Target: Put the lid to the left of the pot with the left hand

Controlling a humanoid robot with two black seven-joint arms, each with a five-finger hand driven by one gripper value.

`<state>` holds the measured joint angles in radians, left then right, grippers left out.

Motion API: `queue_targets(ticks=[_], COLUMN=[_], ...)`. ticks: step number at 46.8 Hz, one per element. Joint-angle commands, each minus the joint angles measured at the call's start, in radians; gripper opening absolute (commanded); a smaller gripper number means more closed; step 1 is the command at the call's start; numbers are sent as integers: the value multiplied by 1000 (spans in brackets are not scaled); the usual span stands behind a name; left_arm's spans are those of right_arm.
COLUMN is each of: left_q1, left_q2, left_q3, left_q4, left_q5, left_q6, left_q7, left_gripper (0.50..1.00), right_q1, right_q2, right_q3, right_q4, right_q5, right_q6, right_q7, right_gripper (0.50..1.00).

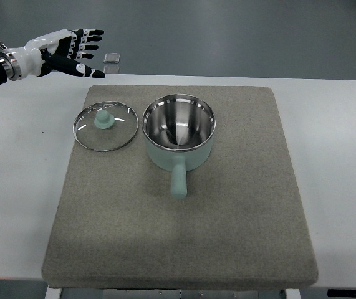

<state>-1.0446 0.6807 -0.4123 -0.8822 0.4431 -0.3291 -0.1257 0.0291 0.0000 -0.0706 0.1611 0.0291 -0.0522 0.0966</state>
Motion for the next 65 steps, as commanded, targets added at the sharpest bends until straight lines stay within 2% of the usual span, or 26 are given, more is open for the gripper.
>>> queue_targets(ticks=[1, 7, 12, 22, 27, 41, 59, 65], left_q1=[1, 20, 61, 152, 169, 212, 213, 232], left_q2=[-1, -7, -42, -66, -84, -119, -128, -148], left_q3=[-2, -65, -121, -324, -384, -438, -433, -430], left_q4=[26, 88, 98, 97, 98, 97, 146, 164], left_q5=[-107, -250, -311, -323, -323, -336, -349, -360], left_q6=[-19, -94, -175, -225, -261, -282, -282, -282], left_q7=[0, 9, 38, 184, 233, 276, 276, 253], left_gripper=[999, 999, 999, 999, 999, 999, 999, 999], right_q1=[0, 0, 0, 0, 0, 0, 0, 0], right_q2=[0, 0, 0, 0, 0, 0, 0, 0], right_q3=[0, 0, 0, 0, 0, 0, 0, 0], right_q4=[0, 0, 0, 0, 0, 0, 0, 0], right_q5=[0, 0, 0, 0, 0, 0, 0, 0], right_q6=[0, 0, 0, 0, 0, 0, 0, 0], right_q7=[0, 0, 0, 0, 0, 0, 0, 0], right_gripper=[921, 923, 921, 921, 921, 921, 921, 921])
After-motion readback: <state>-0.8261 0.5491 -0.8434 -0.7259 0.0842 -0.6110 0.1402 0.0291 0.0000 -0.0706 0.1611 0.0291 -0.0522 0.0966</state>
